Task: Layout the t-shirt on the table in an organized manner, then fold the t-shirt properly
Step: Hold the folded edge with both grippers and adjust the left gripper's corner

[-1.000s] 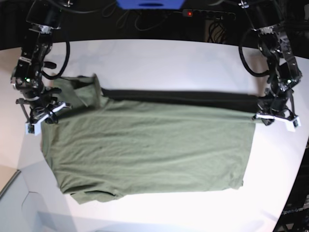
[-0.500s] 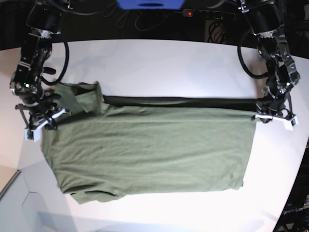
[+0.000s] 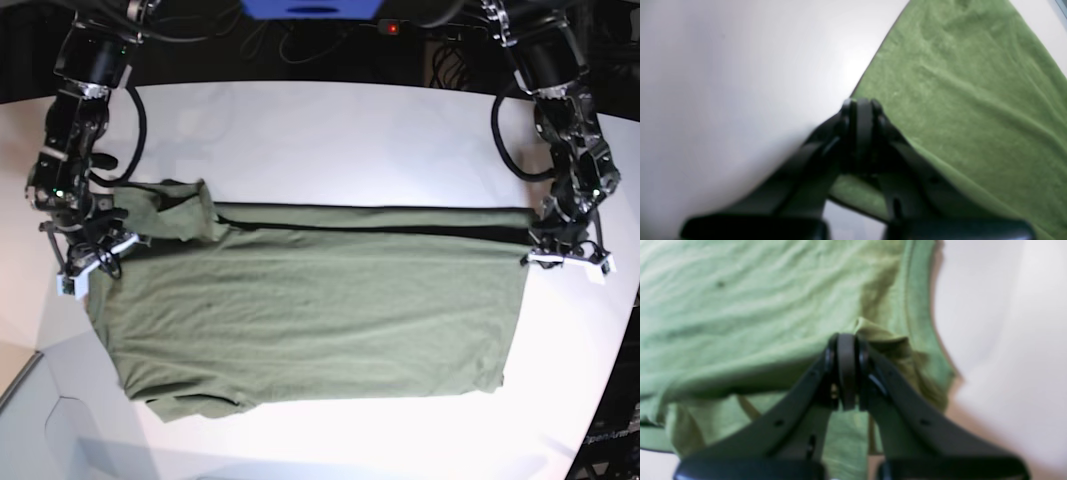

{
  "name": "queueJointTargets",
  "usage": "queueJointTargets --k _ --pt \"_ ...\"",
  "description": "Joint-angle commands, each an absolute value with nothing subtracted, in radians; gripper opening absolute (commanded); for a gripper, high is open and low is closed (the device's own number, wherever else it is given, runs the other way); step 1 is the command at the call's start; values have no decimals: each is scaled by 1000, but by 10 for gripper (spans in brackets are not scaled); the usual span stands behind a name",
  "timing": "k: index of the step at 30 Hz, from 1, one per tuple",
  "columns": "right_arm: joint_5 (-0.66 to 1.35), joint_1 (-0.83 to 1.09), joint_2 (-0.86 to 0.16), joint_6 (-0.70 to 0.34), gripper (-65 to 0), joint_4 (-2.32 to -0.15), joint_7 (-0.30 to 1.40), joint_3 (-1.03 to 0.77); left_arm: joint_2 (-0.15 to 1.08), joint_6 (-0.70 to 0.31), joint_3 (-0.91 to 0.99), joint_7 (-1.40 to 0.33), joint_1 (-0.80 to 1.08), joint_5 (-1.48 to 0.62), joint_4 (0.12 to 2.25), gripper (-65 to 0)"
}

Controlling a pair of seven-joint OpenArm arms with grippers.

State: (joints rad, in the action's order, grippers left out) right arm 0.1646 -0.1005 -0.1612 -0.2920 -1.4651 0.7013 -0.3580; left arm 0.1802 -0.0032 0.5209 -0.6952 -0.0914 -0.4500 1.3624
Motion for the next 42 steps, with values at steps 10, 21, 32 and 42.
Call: queueJointTargets --k 10,21,32,42 --pt "170 -133 -202 -292 -623 -1481 682 -332 199 -5 524 -670 -116 -452 1345 -642" --pt "170 -124 -219 -292 -491 -1484 682 -282 200 -5 521 -615 -255 -450 1136 -585" --pt "170 -94 -255 -292 -491 -1488 680 -321 203 -5 521 -607 -213 -449 1121 -573" --pt "173 -68 -254 -292 -493 -1489 679 -329 219 -5 524 -602 -208 -453 1135 -416"
